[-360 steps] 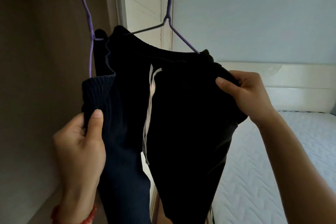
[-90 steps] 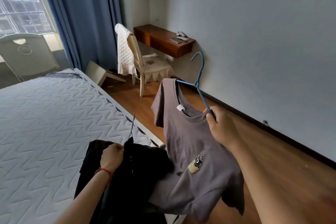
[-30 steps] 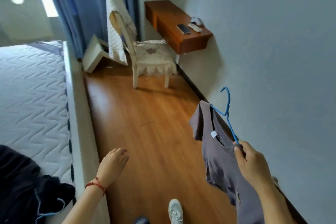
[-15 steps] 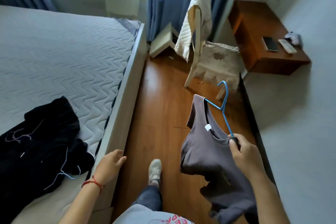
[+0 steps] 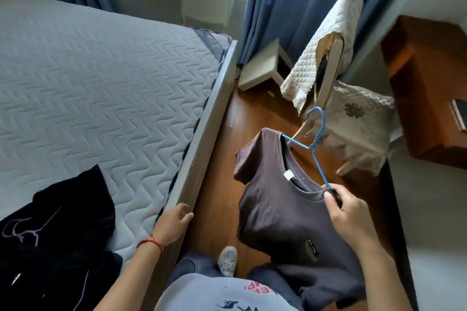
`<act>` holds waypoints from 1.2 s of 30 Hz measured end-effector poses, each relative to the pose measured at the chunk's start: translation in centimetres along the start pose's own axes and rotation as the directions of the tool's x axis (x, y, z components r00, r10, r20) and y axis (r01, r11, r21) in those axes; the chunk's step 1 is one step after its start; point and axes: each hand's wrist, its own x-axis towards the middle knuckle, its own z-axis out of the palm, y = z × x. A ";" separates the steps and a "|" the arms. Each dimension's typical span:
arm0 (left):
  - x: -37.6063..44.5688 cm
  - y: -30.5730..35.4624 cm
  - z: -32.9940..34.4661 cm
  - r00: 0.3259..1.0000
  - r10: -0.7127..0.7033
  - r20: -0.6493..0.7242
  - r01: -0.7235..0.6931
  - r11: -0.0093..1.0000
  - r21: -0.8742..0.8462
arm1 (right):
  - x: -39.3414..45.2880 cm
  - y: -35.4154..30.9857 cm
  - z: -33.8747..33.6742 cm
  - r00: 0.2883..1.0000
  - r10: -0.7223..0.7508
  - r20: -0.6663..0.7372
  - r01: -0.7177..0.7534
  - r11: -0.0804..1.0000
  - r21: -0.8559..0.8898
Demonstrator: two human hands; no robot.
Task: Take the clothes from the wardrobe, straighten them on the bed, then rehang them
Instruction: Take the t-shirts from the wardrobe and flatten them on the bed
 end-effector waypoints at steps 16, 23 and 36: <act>24.3 10.3 -8.0 0.975 -0.216 0.046 0.218 0.975 -0.050 | 34.2 -7.1 2.2 0.986 -0.165 0.038 0.160 0.982 0.098; 35.6 17.6 -13.6 0.972 -0.236 -0.010 0.233 0.964 -0.126 | 49.7 -11.4 3.4 0.956 -0.238 0.173 0.229 0.971 0.070; 60.6 28.2 -26.5 0.984 -0.156 -0.087 0.132 0.964 -0.232 | 73.5 -19.7 9.1 0.907 -0.307 0.289 0.341 0.937 -0.075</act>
